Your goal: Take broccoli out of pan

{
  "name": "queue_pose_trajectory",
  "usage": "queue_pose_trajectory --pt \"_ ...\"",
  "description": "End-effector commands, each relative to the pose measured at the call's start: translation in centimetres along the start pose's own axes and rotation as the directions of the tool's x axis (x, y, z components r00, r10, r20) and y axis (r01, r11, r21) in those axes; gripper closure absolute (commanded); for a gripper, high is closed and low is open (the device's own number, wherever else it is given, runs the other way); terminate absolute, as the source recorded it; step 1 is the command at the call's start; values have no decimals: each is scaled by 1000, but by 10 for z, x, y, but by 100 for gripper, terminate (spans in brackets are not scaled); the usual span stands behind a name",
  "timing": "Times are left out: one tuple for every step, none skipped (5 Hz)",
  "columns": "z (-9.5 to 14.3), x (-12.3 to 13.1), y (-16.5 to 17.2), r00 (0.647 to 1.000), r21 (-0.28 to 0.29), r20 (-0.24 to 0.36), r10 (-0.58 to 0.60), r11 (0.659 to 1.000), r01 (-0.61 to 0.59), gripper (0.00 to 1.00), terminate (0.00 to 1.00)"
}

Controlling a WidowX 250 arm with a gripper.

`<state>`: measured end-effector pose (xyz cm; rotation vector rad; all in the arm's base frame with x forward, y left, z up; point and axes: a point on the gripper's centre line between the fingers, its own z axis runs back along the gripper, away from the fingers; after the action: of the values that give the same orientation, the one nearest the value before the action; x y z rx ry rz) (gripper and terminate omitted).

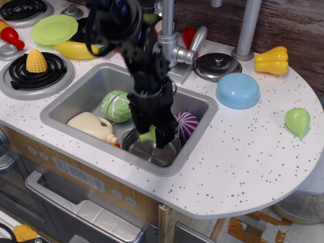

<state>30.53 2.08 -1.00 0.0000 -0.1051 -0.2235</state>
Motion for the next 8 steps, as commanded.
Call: queue_pose_trajectory --pt "68 22 -27 999 55 33 21 998 -23 100 0" --pt "84 31 -59 999 24 27 32 999 -33 100 0" --pt "82 37 -84 1000 51 22 23 998 -24 100 0" --pt "64 44 -101 999 94 33 -5 996 2 100 0" --pt "36 48 -106 999 168 35 -11 986 5 100 0" --pt "16 49 -106 1000 196 22 6 981 -10 100 0" --pt "27 49 -112 1000 166 21 20 986 -23 0 0" --pt "27 49 -112 1000 166 21 20 986 -23 0 0"
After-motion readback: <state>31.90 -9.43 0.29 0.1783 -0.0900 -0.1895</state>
